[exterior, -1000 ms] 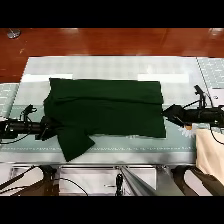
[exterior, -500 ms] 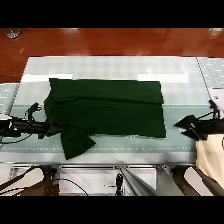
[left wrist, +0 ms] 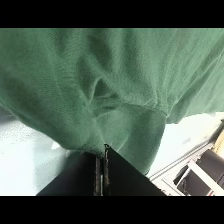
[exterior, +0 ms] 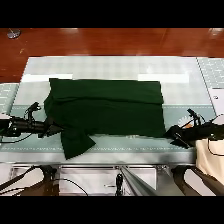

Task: Fold the shirts.

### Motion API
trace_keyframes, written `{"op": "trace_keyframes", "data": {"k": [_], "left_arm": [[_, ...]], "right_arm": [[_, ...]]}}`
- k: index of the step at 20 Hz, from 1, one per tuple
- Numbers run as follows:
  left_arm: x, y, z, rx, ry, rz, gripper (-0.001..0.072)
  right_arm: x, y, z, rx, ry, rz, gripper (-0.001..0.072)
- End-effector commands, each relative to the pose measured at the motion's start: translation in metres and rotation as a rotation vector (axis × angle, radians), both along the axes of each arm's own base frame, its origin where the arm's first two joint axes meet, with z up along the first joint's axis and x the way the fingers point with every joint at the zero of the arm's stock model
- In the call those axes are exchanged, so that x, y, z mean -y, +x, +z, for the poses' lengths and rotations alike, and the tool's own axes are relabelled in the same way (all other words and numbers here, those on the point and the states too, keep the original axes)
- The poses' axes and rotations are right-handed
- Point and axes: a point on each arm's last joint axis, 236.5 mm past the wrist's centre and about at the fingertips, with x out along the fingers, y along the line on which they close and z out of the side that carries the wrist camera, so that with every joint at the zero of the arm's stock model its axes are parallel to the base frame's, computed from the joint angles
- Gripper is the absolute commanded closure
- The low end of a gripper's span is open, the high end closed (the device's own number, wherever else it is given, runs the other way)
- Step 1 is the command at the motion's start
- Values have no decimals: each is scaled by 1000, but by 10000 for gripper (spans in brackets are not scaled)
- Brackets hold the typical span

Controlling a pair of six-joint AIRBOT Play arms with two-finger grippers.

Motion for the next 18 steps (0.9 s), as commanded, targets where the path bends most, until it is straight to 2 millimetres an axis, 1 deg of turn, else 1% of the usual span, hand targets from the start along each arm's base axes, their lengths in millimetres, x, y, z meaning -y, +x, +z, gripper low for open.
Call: {"op": "trace_keyframes", "data": {"k": [1,2,6,8,10,11,12,13,14,15,16,17,18], "left_arm": [[0,0,0,1,0,-1,679],[0,0,0,2,0,-1,679],[0,1,0,3,3,1,679],[0,1,0,4,3,1,679],[0,1,0,4,3,1,679],[0,1,0,4,3,1,679],[0,1,0,4,3,1,679],[0,1,0,4,3,1,679],[0,1,0,4,3,1,679],[0,1,0,5,2,2,679],[-1,4,3,12,-3,3,678],[-2,14,12,32,-17,13,679],[-4,31,29,61,-49,54,678]], "right_arm": [[-9,26,-7,49,44,-77,90],[-11,34,-6,63,61,-91,90],[-14,54,-2,90,104,-117,92],[-17,57,-4,92,120,-124,106],[-18,56,-7,77,131,-123,111],[-19,56,-7,80,135,-118,221],[-23,55,-6,90,140,-94,417],[-29,54,-5,111,145,-41,644],[-36,52,-5,131,148,12,694],[-40,52,-4,136,145,42,694],[-39,56,-2,150,133,58,694],[-35,67,4,178,124,58,694],[-27,80,12,207,100,54,694]]}}
